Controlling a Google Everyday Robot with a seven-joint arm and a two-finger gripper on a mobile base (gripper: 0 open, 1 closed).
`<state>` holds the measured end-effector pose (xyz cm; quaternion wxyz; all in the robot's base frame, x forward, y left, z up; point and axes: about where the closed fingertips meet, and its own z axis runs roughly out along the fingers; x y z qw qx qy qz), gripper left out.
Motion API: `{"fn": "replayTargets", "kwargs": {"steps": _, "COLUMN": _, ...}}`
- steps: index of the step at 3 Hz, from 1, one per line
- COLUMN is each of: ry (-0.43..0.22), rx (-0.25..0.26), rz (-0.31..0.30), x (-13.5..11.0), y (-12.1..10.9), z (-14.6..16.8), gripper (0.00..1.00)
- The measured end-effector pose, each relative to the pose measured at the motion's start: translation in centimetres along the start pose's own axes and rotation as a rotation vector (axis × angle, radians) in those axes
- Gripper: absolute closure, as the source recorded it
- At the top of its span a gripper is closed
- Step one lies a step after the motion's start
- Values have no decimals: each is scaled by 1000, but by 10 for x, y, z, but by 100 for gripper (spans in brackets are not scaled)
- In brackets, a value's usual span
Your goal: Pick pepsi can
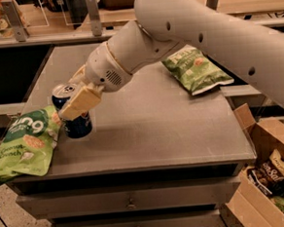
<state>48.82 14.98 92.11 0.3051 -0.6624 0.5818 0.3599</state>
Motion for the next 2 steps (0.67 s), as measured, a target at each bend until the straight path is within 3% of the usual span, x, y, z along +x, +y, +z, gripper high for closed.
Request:
{"fn": "replayTargets", "kwargs": {"steps": 1, "ry": -25, "rx": 32, "rz": -19, "x": -18, "y": -1, "z": -62, "gripper": 100}}
{"fn": "replayTargets", "kwargs": {"steps": 2, "ry": -27, "rx": 30, "rz": -33, "x": -25, "y": -1, "z": -62, "gripper": 100}}
